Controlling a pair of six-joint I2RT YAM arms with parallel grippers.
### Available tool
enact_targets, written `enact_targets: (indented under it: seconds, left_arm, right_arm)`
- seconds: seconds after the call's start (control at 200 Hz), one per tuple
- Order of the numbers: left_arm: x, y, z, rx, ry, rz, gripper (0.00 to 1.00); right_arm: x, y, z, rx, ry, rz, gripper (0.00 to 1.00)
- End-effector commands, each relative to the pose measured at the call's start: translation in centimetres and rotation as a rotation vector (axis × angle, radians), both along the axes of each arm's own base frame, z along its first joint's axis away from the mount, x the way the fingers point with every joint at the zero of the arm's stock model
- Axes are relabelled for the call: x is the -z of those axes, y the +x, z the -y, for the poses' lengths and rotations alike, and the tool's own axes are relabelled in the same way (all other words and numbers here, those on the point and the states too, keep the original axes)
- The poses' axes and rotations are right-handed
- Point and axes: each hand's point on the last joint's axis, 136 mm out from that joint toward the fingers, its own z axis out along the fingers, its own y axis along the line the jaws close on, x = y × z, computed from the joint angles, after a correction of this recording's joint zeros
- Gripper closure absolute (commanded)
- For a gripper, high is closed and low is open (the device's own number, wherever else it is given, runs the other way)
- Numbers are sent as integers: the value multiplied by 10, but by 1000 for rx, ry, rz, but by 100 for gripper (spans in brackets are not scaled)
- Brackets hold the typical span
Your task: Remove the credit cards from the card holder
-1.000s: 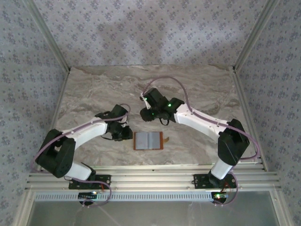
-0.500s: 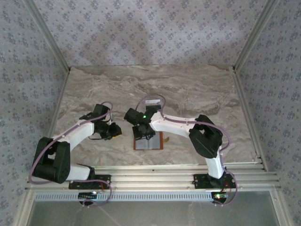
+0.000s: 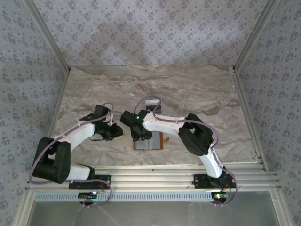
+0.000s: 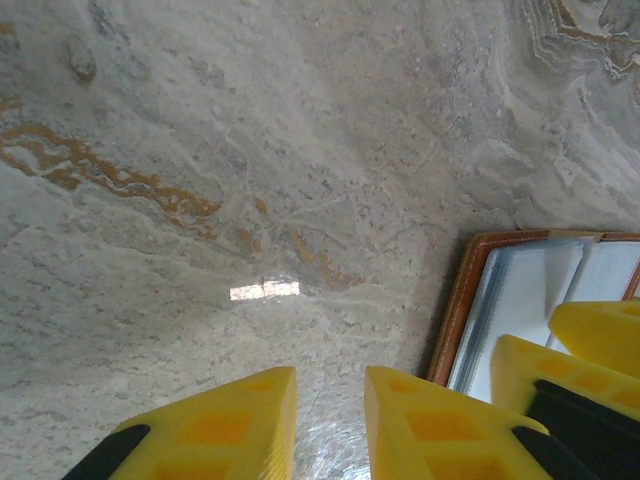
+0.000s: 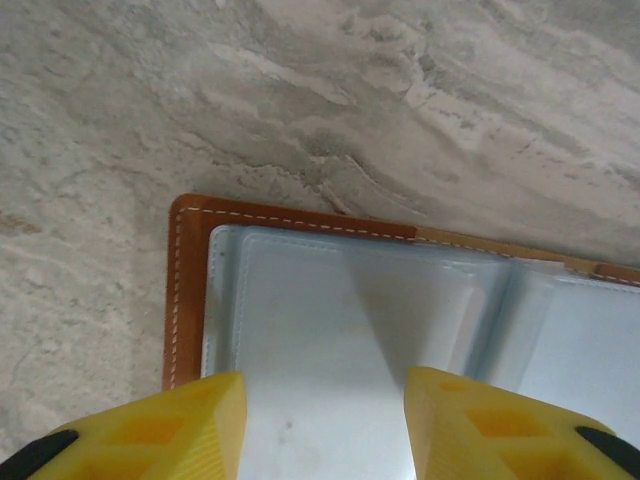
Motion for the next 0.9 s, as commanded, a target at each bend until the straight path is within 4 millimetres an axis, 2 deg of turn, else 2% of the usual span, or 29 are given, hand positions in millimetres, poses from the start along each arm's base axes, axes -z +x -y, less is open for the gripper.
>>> enact_targets:
  seconds: [0.0,0.105,0.21,0.39,0.67,0.894]
  left_arm:
    - [-7,0,3,16,-28,26,75]
    - [-8,1,4,18,-30,27,75]
    - [-7,1,3,16,-27,27,75]
    - [-7,-1,8,29,-48,15,75]
    - [-15,-6,29,81,-62,16,76]
    - [-12,-13,56,86,-129,-14,81]
  right_arm:
    - [14,-7,2,19,-34,-42,52]
    - [26,-12,7,21,-63,-77,54]
    - [27,-13,9,25,-65,-78,65]
    - [18,-11,9,35,-37,-50,85]
    - [-20,-5,-11,47,134,17,88]
    - [-35,-6,-30,39,316,36,87]
